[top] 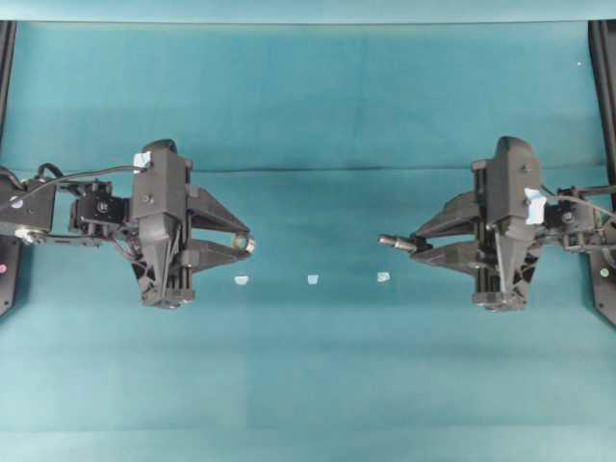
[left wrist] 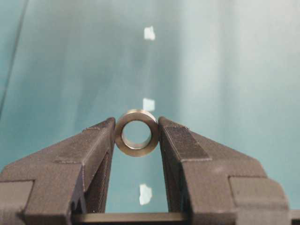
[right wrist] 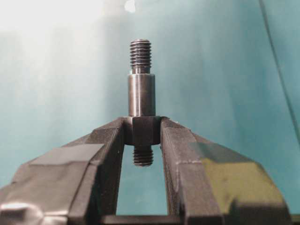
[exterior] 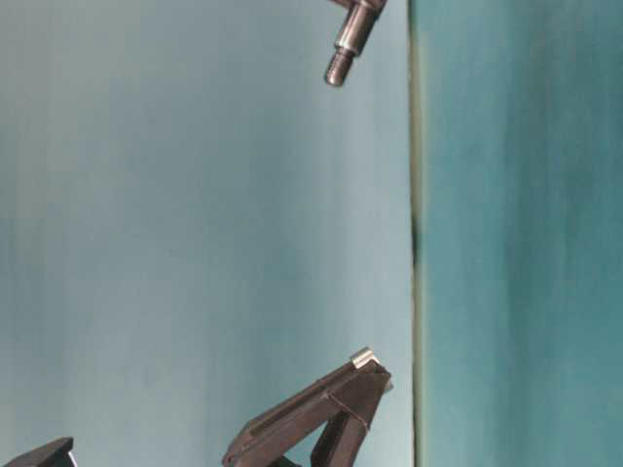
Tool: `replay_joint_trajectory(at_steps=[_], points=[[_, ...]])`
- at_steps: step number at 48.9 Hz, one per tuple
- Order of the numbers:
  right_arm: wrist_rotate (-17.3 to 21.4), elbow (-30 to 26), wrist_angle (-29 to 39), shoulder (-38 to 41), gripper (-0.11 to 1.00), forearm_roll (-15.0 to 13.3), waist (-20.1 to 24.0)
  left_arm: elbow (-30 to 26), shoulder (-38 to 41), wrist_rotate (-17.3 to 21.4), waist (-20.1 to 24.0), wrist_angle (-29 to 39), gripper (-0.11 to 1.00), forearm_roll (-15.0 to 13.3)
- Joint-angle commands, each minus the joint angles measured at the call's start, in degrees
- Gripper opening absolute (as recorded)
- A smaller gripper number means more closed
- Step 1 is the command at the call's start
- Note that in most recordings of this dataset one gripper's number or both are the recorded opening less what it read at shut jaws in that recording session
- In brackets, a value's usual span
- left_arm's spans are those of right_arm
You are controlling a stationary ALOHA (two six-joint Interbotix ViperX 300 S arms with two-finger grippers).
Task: Insert the washer onto the shaft with both hands.
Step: 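Bring the washer toward the shaft tip, aligning hole with thread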
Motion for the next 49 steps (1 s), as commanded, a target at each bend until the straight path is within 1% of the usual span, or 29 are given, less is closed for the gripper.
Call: replay_joint_trajectory(at_steps=[1,15,26,42,49], points=[[0.7,-0.3,-0.7,-0.7,0.0,0.2,0.1,-1.1,-0.4,0.0,-0.1,-0.9,0.35,0.2],[0.6,0.0,-0.9,-0.6,0.0,0.2,0.1,-3.2,1.5,0.0,-0.1,-5.4,0.35,0.2],[0.7,-0.1,-1.5,-0.5,0.0,0.2,0.1,-6.7,4.8,0.0,-0.1,-7.6,0.35,0.2],[0.6,-0.1,-2.8,-0.3,0.0,0.2,0.1,-11.3,9.1,0.4,-0.1,-9.1,0.35,0.2],[0.6,0.0,-5.2,1.3,0.0,0.2,0.1,-12.9,10.6,0.5,-0.1,-9.1,0.35,0.2]])
